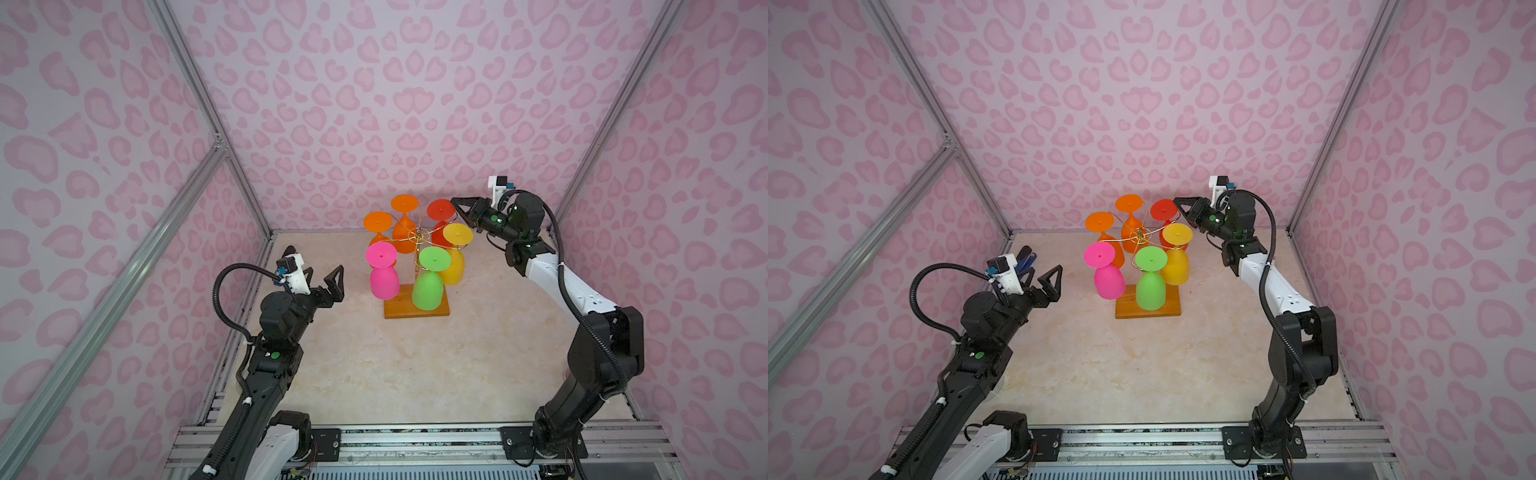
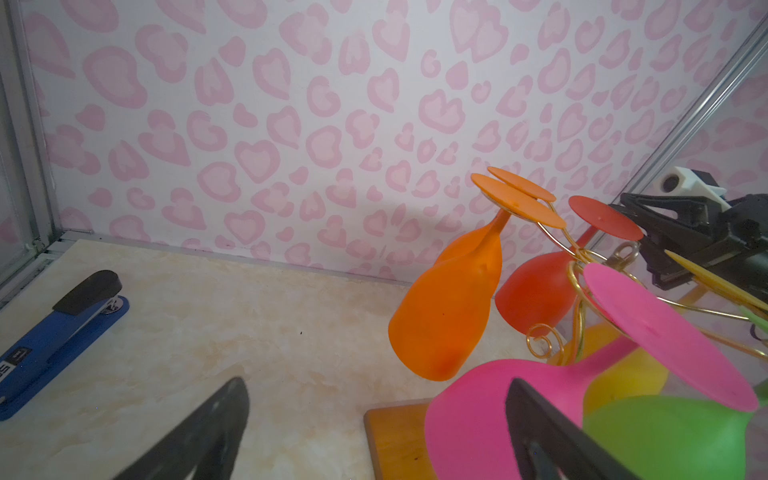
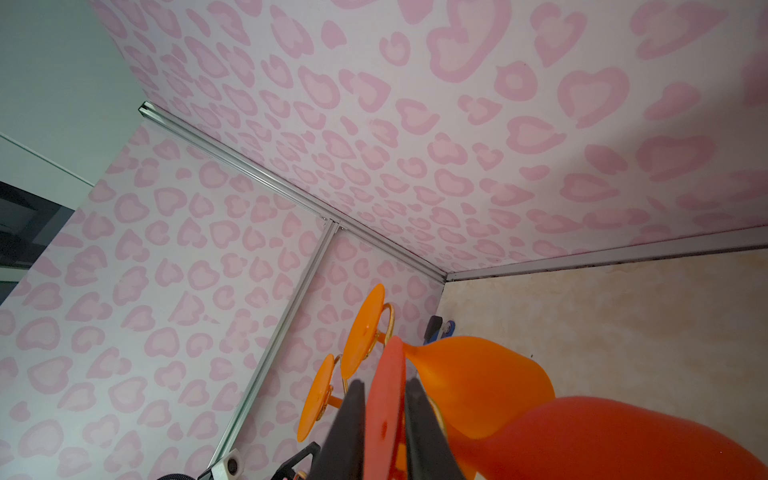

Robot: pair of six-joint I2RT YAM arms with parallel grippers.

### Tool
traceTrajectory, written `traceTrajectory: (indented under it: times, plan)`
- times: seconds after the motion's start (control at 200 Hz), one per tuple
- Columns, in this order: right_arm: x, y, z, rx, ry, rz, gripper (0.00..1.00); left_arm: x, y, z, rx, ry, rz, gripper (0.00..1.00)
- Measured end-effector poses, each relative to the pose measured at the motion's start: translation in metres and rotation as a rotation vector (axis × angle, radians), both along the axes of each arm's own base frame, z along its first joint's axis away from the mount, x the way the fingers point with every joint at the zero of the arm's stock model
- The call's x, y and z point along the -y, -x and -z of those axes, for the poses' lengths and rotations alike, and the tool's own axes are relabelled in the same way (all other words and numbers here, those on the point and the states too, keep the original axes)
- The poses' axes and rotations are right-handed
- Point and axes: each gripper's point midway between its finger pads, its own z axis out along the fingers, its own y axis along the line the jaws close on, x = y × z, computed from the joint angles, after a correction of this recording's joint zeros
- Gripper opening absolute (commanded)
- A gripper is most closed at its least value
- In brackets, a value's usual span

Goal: Take the wine glass off the wine glass rack
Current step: 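Close the right gripper on the red glass's foot on the rack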

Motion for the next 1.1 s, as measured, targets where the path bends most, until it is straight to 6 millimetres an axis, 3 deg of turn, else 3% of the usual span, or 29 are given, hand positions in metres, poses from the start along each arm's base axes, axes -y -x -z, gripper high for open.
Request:
traceTrajectory:
  times: [0.335,0.52,0.99,1.1]
  plan:
    - [-0.001,0.001,0.003,-0.006,0.023,-0.008,0.18,-0.001,0.000,0.003,-0.006,-0.001,-0.004,0.98]
    - [-0.002,0.003,-0.007,0.002,0.041,-0.021,0.17,-0.001,-0.001,0.004,-0.008,-0.002,-0.007,0.98]
    - [-0.008,0.006,0.003,-0.040,0.130,-0.050,0.15,-0.001,-0.004,0.009,-0.023,-0.008,-0.007,0.98]
    - [-0.009,0.006,0.005,-0.043,0.152,-0.054,0.09,-0.001,-0.004,0.009,-0.023,-0.008,-0.007,0.98]
